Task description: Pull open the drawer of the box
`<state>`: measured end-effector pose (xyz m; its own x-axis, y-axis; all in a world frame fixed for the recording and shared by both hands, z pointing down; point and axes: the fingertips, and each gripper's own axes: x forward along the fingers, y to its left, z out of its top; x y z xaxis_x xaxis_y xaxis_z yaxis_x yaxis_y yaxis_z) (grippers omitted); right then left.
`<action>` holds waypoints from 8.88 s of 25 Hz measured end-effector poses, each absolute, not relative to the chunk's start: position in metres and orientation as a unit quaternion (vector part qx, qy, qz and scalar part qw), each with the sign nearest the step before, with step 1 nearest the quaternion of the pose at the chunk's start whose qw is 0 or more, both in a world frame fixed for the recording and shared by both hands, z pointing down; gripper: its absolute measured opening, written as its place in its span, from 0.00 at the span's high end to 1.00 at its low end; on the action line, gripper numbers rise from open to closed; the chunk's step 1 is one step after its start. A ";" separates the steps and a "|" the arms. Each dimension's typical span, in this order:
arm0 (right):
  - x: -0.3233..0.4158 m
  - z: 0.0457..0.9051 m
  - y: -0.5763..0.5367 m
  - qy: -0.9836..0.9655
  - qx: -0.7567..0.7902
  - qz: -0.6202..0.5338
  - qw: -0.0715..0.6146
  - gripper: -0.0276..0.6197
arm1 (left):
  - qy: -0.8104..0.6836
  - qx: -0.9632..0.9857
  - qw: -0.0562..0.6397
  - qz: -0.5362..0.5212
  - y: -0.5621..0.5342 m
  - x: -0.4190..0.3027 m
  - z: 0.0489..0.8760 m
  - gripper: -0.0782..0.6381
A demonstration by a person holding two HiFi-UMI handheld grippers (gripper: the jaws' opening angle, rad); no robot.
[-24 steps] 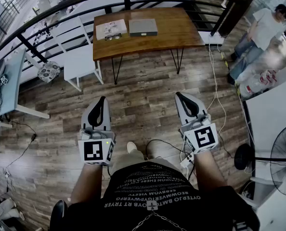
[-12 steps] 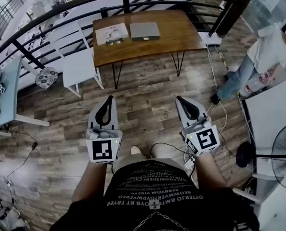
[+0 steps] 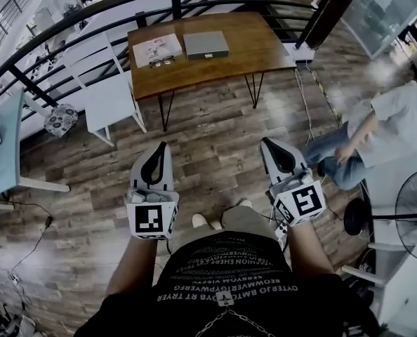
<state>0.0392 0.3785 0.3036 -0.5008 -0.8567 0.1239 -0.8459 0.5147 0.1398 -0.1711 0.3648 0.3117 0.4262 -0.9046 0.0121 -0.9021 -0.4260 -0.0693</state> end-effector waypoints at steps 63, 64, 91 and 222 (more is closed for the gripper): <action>0.177 0.317 0.088 -0.921 0.386 0.015 0.044 0.96 | 0.584 -0.811 0.033 -0.007 0.110 -0.022 0.291 0.89; 0.176 0.318 0.087 -0.923 0.383 0.017 0.044 0.96 | 0.588 -0.808 0.036 -0.014 0.109 -0.023 0.293 0.89; 0.135 0.323 0.042 -0.915 0.398 0.040 0.044 0.96 | 0.566 -0.822 0.016 -0.058 0.045 -0.049 0.308 0.89; 0.037 0.775 -0.315 -0.737 0.490 0.310 0.347 0.71 | 0.381 -0.852 -0.197 -0.301 -0.361 -0.023 0.735 0.89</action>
